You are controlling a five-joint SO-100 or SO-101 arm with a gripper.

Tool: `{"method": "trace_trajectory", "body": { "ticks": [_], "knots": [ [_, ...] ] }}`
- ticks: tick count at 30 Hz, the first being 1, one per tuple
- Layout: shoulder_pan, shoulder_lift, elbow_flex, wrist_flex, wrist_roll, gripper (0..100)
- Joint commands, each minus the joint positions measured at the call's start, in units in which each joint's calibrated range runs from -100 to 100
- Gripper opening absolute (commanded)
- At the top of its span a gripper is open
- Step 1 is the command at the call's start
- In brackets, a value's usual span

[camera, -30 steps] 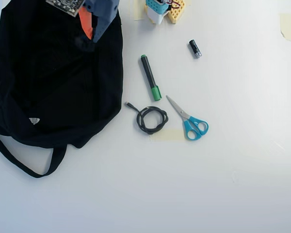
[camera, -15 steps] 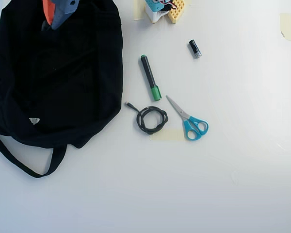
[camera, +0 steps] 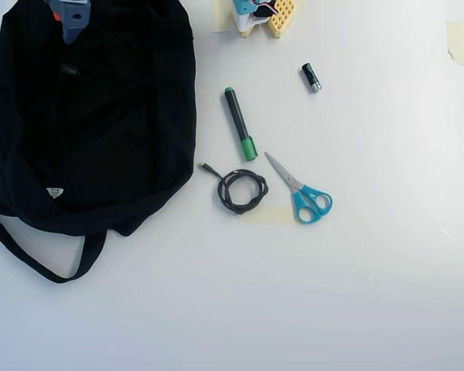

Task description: Put the bike light into the black bag

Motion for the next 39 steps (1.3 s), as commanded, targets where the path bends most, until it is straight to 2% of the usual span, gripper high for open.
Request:
{"method": "trace_trajectory", "body": {
  "ticks": [1, 3, 5, 6, 7, 8, 9, 10, 12, 14, 15, 20, 27, 32, 39],
  "knots": [
    [-2.2, -1.7, -2.5, 2.6, -0.5, 39],
    [-4.8, -2.0, -3.1, 11.8, -1.8, 53],
    [-10.2, -4.7, -6.3, 17.4, -3.1, 52],
    [-12.8, -7.1, -7.0, 18.2, -3.9, 49],
    [-16.5, -12.1, -8.0, 19.5, -5.8, 38],
    [-20.6, -17.8, -8.2, 19.5, -6.1, 22],
    [-23.1, -21.1, -7.5, 19.5, -6.1, 11],
    [-26.8, -23.3, -7.3, 19.5, -6.0, 2],
    [-36.0, -24.2, -8.2, 29.9, -5.4, 2],
    [-48.8, -29.1, -0.4, 32.2, -5.4, 2],
    [-51.9, -34.3, 9.3, 28.2, -5.5, 2],
    [-58.0, -51.9, 30.5, 17.0, -3.2, 2],
    [-61.2, -68.4, 61.0, -1.6, -1.7, 2],
    [-63.8, -82.8, 79.9, -6.5, -1.6, 2],
    [-63.8, -100.6, 97.2, -6.0, -1.6, 2]
  ]
}}
